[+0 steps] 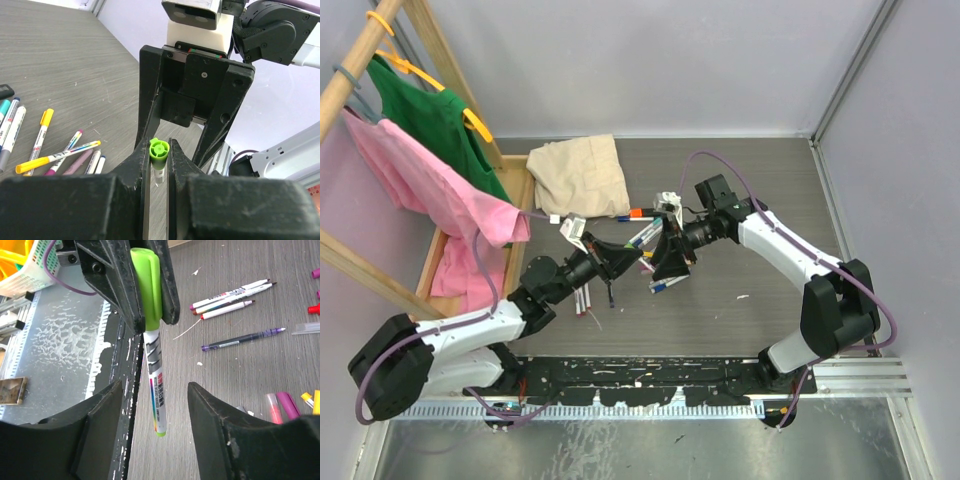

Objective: Open the pen caps
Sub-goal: Open the pen cap from the pen.

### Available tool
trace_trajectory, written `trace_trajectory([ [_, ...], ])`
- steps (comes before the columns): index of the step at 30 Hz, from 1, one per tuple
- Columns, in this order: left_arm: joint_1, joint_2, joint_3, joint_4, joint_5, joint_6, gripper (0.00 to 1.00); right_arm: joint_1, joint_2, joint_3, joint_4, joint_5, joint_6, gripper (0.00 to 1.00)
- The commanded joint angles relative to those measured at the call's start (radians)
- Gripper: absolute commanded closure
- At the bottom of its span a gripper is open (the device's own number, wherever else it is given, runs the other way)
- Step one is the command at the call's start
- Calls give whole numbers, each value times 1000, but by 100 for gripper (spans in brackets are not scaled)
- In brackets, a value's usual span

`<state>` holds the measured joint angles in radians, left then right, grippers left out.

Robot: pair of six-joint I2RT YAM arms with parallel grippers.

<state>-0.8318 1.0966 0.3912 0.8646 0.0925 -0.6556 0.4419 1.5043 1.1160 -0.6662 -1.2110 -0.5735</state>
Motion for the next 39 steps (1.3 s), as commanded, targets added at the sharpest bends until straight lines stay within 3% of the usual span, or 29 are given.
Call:
trace_trajectory([
  [1, 17, 25, 18, 122, 79, 15, 100, 21, -9, 1, 22, -59, -2, 42],
  [9, 25, 43, 21, 138, 79, 2, 100, 42, 7, 7, 47, -58, 45, 72],
  [14, 36, 41, 21, 146, 77, 5, 100, 53, 19, 9, 51, -56, 59, 98],
  [19, 85, 16, 12, 158, 70, 8, 100, 61, 37, 13, 49, -43, 71, 99],
  [24, 201, -59, 23, 152, 83, -24, 100, 66, 69, 34, 3, -4, 40, 99],
  [31, 354, -163, 102, 40, 90, -28, 100, 84, 100, 58, -50, 29, -5, 99],
  [39, 382, -191, 101, -95, 143, -46, 100, 80, 70, 75, -24, 168, 40, 99],
])
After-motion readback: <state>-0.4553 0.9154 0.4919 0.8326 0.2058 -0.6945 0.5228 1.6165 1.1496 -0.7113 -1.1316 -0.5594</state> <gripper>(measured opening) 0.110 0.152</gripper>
